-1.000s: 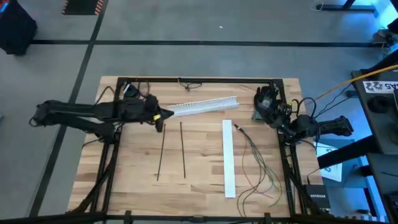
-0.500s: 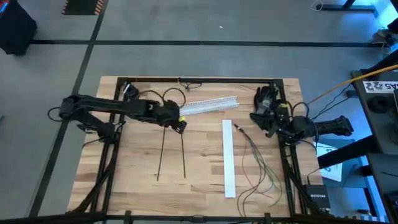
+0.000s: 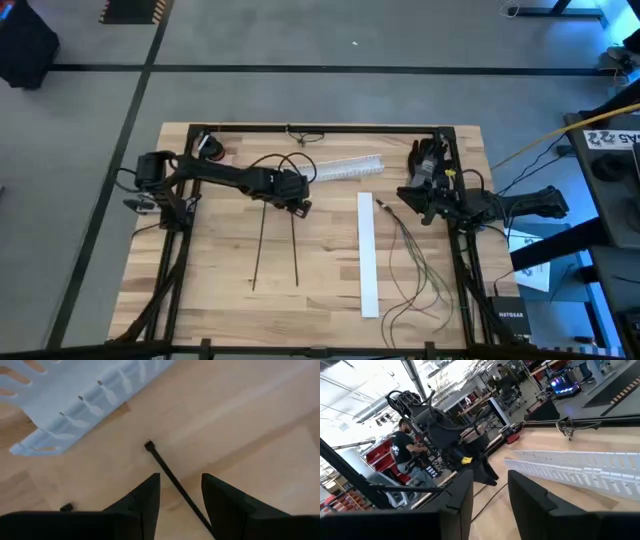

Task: Ziptie cables
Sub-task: Wrap the right black zip-tie around the cable wires

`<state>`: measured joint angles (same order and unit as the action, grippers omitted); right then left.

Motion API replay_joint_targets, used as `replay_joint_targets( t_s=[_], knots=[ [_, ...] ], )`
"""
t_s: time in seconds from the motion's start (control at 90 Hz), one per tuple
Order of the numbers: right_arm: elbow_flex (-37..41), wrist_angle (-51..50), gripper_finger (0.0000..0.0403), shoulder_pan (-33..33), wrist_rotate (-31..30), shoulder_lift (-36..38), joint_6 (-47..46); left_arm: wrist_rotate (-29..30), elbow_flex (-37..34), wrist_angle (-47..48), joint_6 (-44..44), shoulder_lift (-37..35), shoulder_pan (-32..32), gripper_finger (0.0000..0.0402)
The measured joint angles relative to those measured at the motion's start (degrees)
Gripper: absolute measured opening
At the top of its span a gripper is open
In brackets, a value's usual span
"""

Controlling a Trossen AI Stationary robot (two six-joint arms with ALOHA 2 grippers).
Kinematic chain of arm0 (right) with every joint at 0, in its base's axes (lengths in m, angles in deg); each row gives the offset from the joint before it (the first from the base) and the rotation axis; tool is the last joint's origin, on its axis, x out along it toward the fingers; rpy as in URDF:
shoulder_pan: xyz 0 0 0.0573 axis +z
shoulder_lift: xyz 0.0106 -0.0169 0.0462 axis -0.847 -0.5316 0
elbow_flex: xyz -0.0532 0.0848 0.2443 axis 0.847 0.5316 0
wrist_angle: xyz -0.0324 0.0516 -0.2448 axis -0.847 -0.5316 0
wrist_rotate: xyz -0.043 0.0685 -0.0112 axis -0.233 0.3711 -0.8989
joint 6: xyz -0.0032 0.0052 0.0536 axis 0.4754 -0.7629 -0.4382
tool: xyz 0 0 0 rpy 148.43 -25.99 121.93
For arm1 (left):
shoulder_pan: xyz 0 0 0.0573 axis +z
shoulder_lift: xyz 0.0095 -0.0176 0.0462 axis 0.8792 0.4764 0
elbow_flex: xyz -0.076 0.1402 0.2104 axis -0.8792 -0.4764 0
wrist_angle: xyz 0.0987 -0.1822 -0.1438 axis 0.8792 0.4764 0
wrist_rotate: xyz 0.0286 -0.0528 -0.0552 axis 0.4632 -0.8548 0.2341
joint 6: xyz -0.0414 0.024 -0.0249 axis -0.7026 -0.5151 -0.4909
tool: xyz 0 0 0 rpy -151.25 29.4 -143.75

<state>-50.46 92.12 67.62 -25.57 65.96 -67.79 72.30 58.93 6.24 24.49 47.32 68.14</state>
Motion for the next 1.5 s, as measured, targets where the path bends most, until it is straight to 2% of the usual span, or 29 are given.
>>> replay_joint_targets(
  t_s=[0.344,0.456,0.611,0.767,1.033,1.2,1.356,1.5],
  knots=[
    [-0.02,-0.1,0.0115,-0.01,-0.03,0.0,0.39,0.03,0.0,-0.83,2.17,4.77,1.77,0.0127],
    [-0.02,-0.13,0.0115,0.0,-0.02,0.0,0.72,0.22,0.01,-1.7,4.83,5.64,1.75,0.0093],
    [-0.02,-0.15,0.0115,0.0,-0.04,0.0,1.85,0.75,0.02,-3.56,8.96,6.03,1.2,0.0015],
    [-0.04,-0.17,0.0115,0.0,-0.04,0.0,1.95,0.7,0.02,-3.61,10.85,5.64,0.64,0.0003],
    [-0.04,3.11,0.0115,0.0,3.01,-0.66,1.97,0.67,2.72,-4.62,16.2,-4.31,-1.37,0.0001],
    [-0.07,10.86,0.0115,0.0,4.04,-4.01,2.36,0.68,4.92,-12.47,22.94,-11.64,-2.45,0.0],
    [-4.27,12.34,0.0115,0.0,5.44,-11.49,3.43,0.7,5.25,-22.95,28.3,-16.51,-2.41,0.0],
    [-11.78,12.39,0.0115,-0.02,8.16,-22.98,5.11,0.72,5.25,-31.64,34.82,-18.93,-2.14,0.0]
  ],
)
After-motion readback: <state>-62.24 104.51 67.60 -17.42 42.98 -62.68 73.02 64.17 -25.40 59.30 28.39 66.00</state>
